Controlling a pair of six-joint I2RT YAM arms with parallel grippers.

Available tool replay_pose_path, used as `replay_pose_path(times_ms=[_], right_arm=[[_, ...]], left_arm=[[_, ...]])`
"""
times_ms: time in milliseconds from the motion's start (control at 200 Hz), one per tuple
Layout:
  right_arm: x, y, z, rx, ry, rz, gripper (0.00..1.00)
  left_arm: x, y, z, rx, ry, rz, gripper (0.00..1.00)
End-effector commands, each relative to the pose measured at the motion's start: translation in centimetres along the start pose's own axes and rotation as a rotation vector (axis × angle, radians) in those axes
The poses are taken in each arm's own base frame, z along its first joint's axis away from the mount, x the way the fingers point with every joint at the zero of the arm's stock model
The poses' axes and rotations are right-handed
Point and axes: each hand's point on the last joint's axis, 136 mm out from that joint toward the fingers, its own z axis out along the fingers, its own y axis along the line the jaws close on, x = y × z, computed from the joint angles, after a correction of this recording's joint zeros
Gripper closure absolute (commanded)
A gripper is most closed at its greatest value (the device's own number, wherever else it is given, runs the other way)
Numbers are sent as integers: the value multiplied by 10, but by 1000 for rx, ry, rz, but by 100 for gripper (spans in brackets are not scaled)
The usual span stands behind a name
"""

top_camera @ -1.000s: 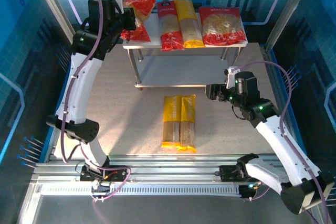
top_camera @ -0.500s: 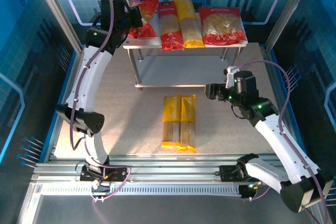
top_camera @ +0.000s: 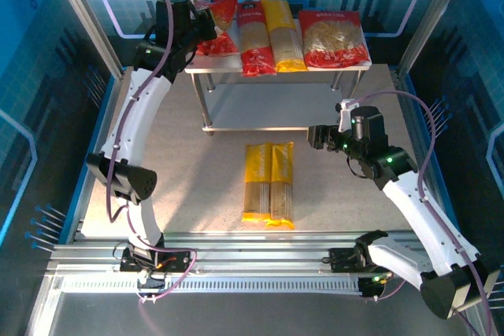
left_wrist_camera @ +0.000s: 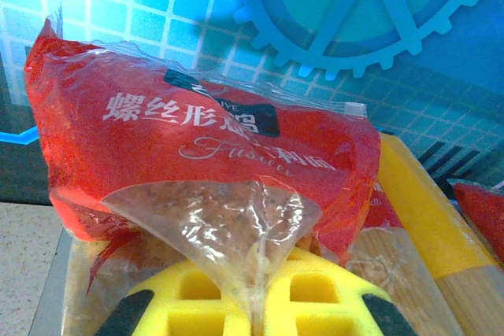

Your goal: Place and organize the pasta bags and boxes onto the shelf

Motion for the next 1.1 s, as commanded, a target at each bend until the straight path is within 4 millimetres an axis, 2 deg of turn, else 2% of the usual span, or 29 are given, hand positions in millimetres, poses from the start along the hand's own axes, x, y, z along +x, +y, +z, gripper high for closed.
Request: replay_pose_path(times_ms=[0,155,245,365,430,575,640,715,860,946,1096], right_arm=[[-11,-2,-5,4,-38,1,9],[-11,-3,-6,8,-39,1,9],[-11,-3,-6,8,-40,3,9],[-11,-2,-6,4,-39,6,9],[-10,-2,-6,3,-38,7,9],[-10,-3,-7,7,-40,8,9],[-11,-3,-8,8,-45,7,9],[-12,-2,-9,5,-50,10,9],[-13,0,-9,-8,-48,16,9],[-13,2,-10,-17,-47,20,9],[-15,3,-15,-24,-60,23,9]], left_arm=[[-18,-10,-1,60,-69,-44,91],[-12,-10,0,68,-49,-51,71],[-10,-12,-1,81,-38,-52,64],[-10,-15,-5,99,-32,-51,59],[-14,-19,-9,115,-40,-48,48],[-28,-28,-27,156,-77,-37,46],[-36,-29,-39,158,-99,-30,49],[-42,-26,-55,147,-127,-20,59],[-40,-20,-75,127,-133,4,75],[-29,-12,-78,95,-102,22,84],[-7,1,-68,53,-48,44,88]])
